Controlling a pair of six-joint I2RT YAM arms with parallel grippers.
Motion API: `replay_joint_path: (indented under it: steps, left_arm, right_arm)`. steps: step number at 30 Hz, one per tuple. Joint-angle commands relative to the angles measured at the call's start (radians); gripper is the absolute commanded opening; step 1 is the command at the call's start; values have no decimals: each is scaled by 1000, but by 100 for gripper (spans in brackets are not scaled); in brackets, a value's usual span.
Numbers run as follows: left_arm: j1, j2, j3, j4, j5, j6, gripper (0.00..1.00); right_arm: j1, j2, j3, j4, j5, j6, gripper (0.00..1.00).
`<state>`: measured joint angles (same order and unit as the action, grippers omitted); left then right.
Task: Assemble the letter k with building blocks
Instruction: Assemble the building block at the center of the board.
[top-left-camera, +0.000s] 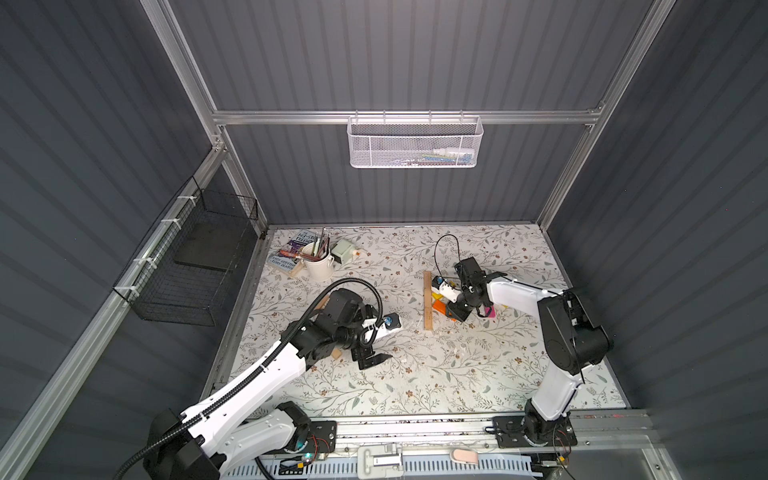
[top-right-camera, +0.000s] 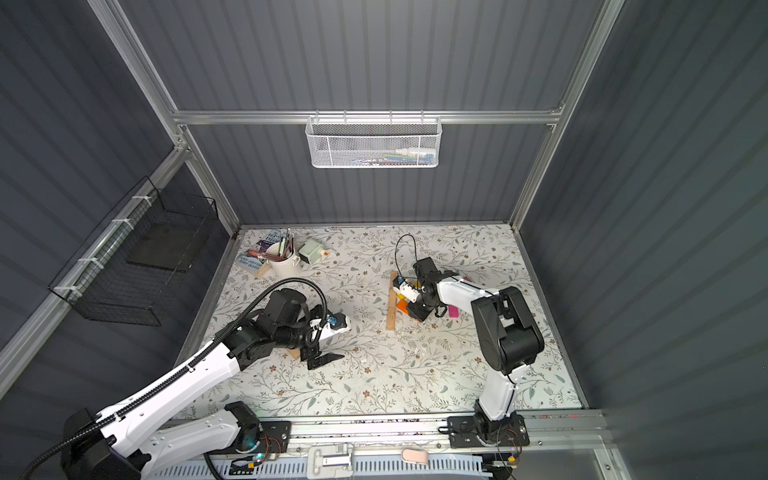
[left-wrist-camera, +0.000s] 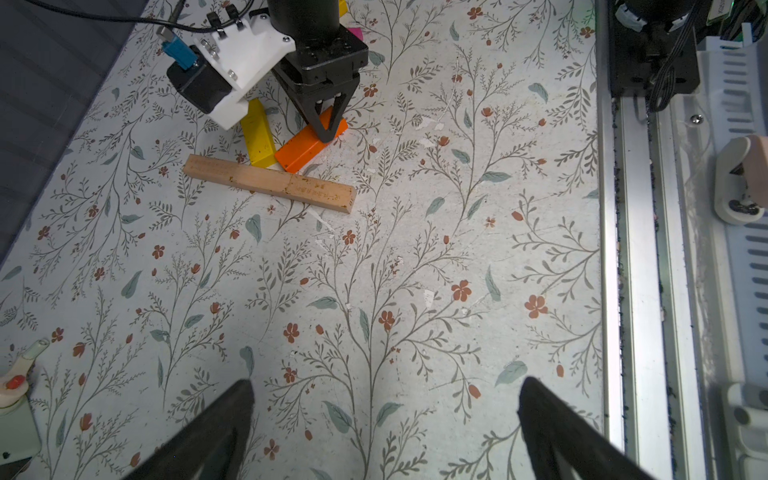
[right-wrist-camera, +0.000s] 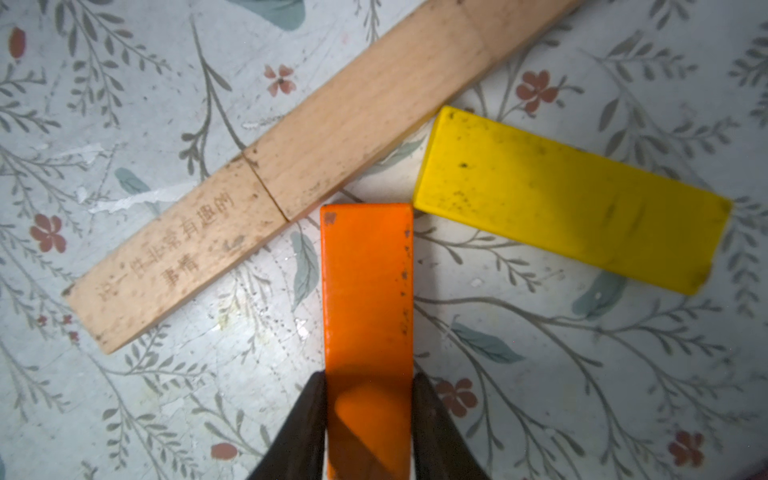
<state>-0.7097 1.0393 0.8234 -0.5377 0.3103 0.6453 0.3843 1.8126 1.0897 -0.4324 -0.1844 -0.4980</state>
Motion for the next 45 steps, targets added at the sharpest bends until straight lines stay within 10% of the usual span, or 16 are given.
replay_joint_path:
  steps: [1, 34, 45]
  left_arm:
    - [0, 6, -7, -4, -5, 19, 100]
    - [0, 6, -8, -5, -17, 20, 100]
    - [1, -4, -13, 6, -98, -3, 100]
  right_arm:
    - [-2, 24, 11, 4, -12, 6, 33]
    - [-10, -99, -9, 39, -62, 94, 47]
    - [69, -267, 4, 123, 127, 999, 65]
